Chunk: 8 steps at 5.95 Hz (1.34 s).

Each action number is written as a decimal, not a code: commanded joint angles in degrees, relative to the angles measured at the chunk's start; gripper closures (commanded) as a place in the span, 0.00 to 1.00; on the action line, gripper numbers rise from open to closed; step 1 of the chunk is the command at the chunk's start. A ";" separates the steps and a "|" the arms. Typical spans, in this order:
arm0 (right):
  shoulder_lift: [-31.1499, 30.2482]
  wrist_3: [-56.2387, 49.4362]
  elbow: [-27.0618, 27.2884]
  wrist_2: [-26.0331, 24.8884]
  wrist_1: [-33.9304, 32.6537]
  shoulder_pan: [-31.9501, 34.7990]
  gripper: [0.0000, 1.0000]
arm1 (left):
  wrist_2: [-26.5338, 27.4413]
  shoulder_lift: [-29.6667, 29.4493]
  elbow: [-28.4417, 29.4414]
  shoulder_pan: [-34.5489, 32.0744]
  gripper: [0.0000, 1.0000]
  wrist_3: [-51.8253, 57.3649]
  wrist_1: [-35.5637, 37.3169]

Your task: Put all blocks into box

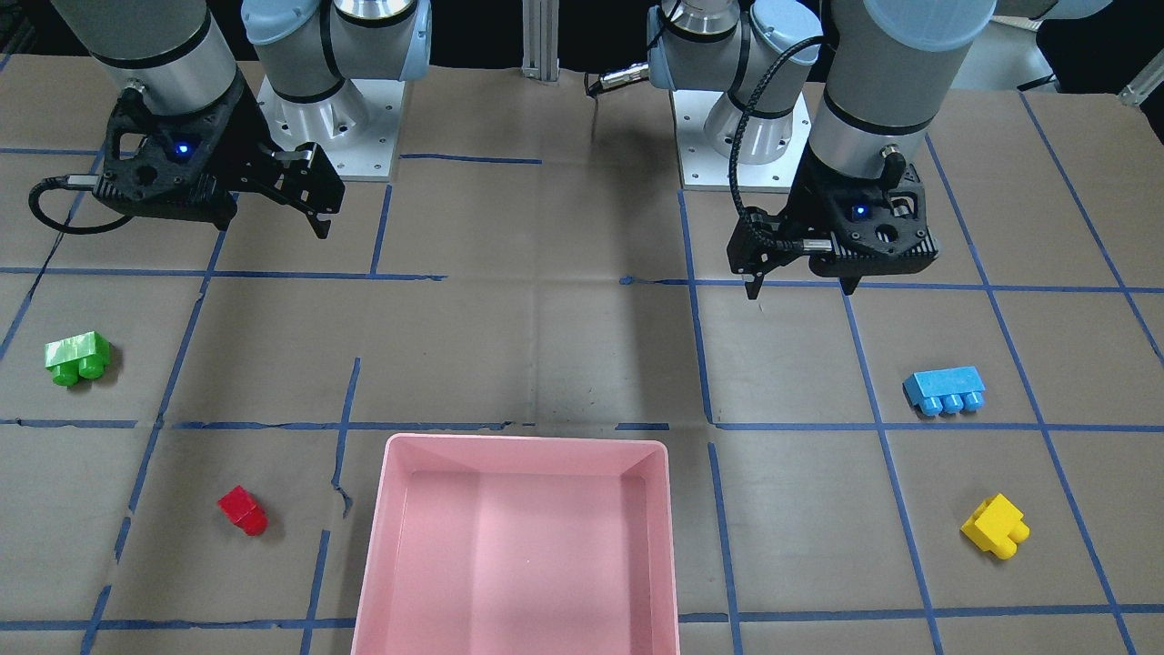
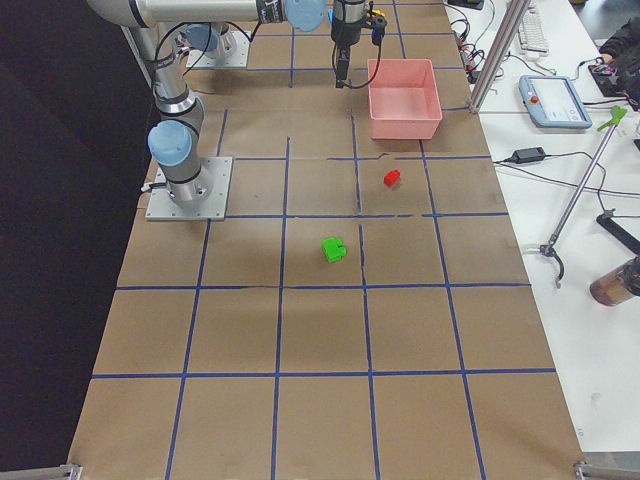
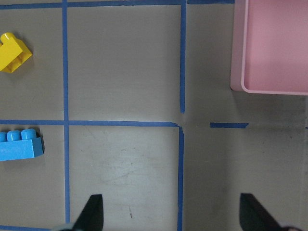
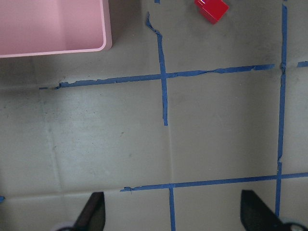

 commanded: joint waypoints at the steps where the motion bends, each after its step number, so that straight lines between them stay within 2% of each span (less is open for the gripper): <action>1: 0.00 0.00 0.00 0.00 0.00 0.00 0.00 | -0.05 -0.10 0.01 -0.03 0.01 0.16 0.01; 5: 0.44 0.00 0.09 -0.35 -0.18 0.00 0.00 | -0.14 -0.37 0.10 -0.03 0.01 0.69 0.10; 6: 1.31 -3.74 0.35 -0.44 -0.09 -0.87 0.00 | -0.40 -0.45 0.01 -0.12 0.01 0.60 0.10; 7: 1.58 -10.13 0.35 -0.87 -0.52 -1.57 0.00 | -4.06 -0.37 -0.08 -0.12 0.01 0.69 0.10; 8: 1.76 -15.94 0.35 -0.97 -0.61 -4.19 0.00 | -4.44 -0.37 -0.25 -0.12 0.01 0.77 0.10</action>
